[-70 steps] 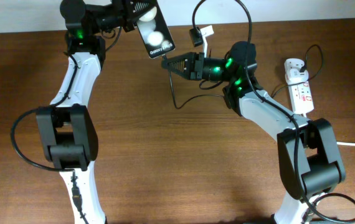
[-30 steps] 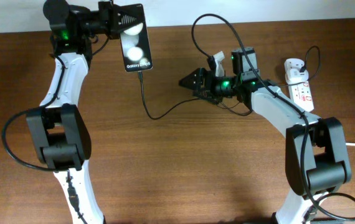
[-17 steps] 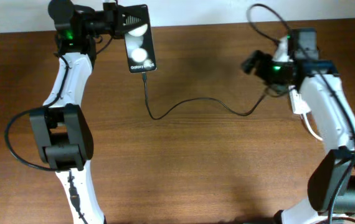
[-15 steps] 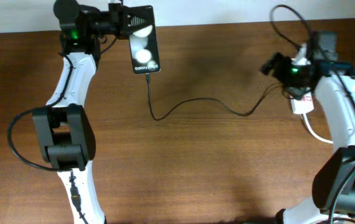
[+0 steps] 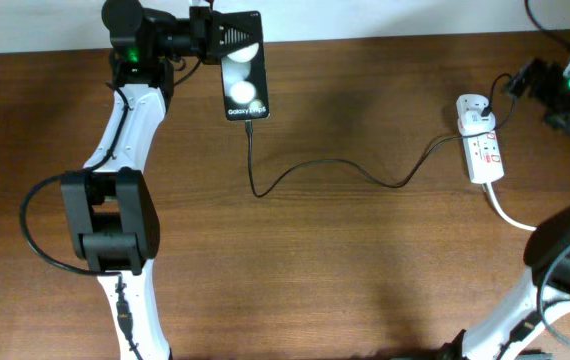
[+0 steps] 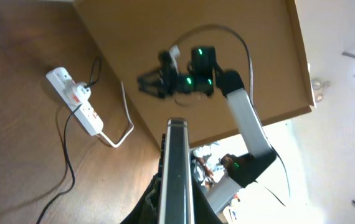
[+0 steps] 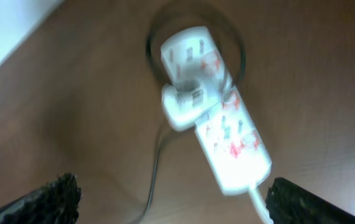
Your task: Plug charger to phone and switch on socket
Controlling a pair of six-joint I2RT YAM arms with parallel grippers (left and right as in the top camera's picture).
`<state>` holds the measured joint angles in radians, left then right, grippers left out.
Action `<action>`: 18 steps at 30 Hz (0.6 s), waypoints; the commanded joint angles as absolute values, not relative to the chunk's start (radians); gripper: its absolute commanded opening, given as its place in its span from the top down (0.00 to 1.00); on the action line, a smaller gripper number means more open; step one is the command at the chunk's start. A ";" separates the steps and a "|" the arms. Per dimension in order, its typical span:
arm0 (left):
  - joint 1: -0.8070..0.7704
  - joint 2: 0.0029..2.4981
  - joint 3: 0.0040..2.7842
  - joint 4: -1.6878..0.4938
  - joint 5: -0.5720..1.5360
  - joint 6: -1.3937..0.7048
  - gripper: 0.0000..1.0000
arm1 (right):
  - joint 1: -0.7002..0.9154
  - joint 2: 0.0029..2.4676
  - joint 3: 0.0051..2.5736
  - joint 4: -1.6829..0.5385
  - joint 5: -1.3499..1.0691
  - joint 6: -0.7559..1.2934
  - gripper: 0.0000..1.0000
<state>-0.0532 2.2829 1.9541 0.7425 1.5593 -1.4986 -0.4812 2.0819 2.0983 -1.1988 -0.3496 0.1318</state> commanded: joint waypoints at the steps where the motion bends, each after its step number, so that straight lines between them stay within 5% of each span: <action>1: -0.050 2.278 1.966 0.748 1.551 -1.486 1.00 | -0.498 2.278 2.236 -1.293 -0.351 0.056 0.01; 18: -0.052 2.278 1.966 0.748 1.549 -1.468 1.00 | -0.381 2.465 2.231 -1.181 -0.380 -0.019 0.01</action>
<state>-0.0532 2.2829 1.9545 0.7425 1.5600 -1.4834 -0.3862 2.4435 2.2105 -1.1942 -0.3534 -0.0044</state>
